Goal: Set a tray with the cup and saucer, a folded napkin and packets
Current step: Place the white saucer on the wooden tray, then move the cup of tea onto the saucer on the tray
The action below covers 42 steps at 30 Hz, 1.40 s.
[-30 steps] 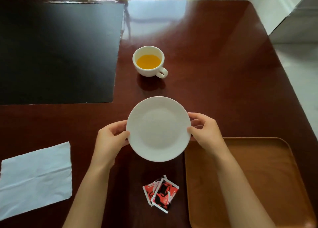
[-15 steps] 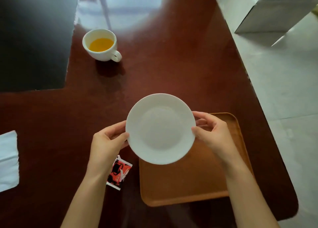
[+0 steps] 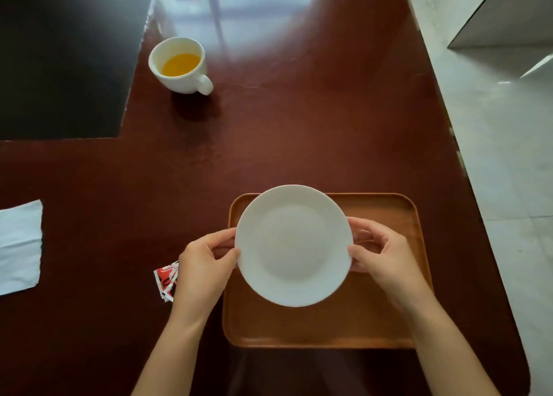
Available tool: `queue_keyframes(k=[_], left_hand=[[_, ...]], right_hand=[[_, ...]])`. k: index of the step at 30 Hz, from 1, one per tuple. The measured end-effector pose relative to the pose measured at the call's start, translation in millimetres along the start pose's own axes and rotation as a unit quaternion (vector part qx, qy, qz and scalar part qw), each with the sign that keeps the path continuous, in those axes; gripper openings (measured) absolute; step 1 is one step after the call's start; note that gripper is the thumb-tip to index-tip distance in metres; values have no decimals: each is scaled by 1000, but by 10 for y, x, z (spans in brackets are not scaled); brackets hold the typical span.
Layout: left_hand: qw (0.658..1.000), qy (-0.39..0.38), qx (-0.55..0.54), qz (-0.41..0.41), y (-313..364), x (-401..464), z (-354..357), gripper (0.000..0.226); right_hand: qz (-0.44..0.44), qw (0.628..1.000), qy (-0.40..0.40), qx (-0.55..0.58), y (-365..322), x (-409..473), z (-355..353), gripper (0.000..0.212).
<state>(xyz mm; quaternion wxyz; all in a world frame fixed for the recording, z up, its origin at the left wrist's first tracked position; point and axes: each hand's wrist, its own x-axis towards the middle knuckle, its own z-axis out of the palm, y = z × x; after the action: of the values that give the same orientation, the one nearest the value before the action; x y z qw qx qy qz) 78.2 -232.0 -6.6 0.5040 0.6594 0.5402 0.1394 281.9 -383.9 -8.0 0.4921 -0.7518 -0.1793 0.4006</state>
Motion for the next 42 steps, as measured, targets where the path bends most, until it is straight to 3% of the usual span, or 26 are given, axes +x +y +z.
queue_keyframes(k=[14,23,27,34,42], left_hand=[[992,61,94,61,-21,-142,113,34],[988,-3,119,99,-51,-87,-26,41],[985,4,140,96,-55,-17,-145,37],[951,37,256,171,135,31,-338,18],[886,57,380,259,479,308,-657,39]], right_hand=[[-49,985,15,-164,115,21,42,41],[-74,975,-5,-210,74,25,-15,42],[-106,953,30,-281,-6,47,-20,39],[-218,906,29,-362,-401,142,179,26],[-333,839,24,-430,-922,449,677,23]])
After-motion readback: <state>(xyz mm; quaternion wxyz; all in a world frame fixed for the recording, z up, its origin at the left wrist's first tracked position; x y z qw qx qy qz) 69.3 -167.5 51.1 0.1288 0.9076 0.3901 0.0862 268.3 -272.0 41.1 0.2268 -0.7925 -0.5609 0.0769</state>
